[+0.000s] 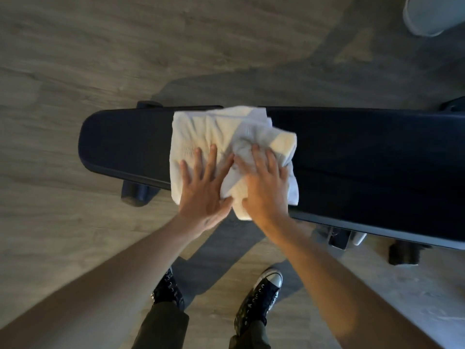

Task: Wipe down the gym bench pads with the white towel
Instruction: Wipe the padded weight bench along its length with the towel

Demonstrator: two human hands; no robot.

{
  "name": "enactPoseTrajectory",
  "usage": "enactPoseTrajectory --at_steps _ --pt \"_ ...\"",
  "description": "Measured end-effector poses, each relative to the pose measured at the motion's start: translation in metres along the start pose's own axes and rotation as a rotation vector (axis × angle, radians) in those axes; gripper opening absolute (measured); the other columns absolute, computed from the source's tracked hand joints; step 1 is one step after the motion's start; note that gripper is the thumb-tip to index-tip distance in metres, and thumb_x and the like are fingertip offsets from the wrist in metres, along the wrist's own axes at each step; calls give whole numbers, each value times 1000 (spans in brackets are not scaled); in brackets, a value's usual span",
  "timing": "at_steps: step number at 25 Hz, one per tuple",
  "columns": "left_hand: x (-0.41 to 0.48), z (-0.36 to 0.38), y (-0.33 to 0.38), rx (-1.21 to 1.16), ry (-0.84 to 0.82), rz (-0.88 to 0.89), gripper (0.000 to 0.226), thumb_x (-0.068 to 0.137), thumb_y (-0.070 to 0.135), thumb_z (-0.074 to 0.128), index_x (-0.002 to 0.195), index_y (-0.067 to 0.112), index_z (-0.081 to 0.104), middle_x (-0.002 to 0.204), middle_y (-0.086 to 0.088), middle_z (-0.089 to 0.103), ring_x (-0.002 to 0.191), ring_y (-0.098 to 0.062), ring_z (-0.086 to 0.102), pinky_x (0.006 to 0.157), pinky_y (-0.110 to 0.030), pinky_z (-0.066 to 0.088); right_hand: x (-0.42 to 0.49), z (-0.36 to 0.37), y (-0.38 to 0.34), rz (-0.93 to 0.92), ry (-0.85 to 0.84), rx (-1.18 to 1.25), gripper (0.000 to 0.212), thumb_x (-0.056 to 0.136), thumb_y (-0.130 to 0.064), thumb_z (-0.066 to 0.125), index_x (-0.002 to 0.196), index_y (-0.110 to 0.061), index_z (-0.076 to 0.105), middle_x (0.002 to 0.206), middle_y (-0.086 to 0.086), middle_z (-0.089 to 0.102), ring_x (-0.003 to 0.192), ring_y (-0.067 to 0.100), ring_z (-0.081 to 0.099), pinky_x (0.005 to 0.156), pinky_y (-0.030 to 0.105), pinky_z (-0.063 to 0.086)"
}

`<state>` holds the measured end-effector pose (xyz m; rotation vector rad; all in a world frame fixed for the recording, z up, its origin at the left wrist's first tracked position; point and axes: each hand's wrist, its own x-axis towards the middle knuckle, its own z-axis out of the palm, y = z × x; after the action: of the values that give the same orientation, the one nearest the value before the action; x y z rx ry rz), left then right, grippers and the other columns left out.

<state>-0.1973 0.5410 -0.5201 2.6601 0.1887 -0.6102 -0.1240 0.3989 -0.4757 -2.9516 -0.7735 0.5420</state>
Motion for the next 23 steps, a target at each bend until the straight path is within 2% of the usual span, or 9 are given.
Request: enactPoseTrajectory --at_steps 2,5,7,10,13,18,23 --pt "-29 18 6 -7 -14 30 91 86 79 9 160 32 -18 171 -12 -18 156 -45 -15 120 -73 5 -37 10 -2 1 -1 13 97 72 -32 86 155 -36 35 169 10 23 156 36 18 118 61 25" --pt "-43 25 16 -36 -45 46 94 86 81 0 163 28 -7 172 -16 -12 156 -47 -11 120 -75 6 -54 13 8 -16 -24 1 102 67 -31 89 155 -35 36 169 11 25 155 37 22 113 60 34" --pt "-21 15 25 -31 -41 31 97 82 84 -7 162 30 -12 171 -15 -18 155 -47 -15 119 -75 2 -36 4 24 -18 -3 -18 98 68 -29 87 152 -35 39 167 9 28 154 36 23 109 57 37" --pt "37 -8 45 -22 -5 2 90 87 81 7 159 35 -23 169 -13 -27 154 -46 -20 119 -75 -4 17 -21 53 14 37 -42 88 77 -27 80 153 -34 36 167 2 26 154 32 20 111 57 35" --pt "96 -36 60 36 3 -31 87 97 70 30 157 39 -25 169 -11 -28 155 -46 -17 119 -76 2 65 -47 79 2 47 -57 87 81 -25 77 154 -35 32 168 1 23 155 34 17 113 60 34" --pt "142 -54 77 7 -25 -17 87 94 76 25 157 41 -24 169 -9 -28 155 -47 -18 118 -77 2 100 -67 111 13 42 -37 79 83 -29 75 151 -41 36 165 1 29 152 36 24 111 59 35" --pt "76 -11 87 18 108 35 91 92 79 26 160 37 -19 171 -10 -22 155 -46 -18 118 -77 4 36 -44 99 60 91 -13 83 81 -35 76 153 -35 35 169 0 23 154 35 18 112 58 31"
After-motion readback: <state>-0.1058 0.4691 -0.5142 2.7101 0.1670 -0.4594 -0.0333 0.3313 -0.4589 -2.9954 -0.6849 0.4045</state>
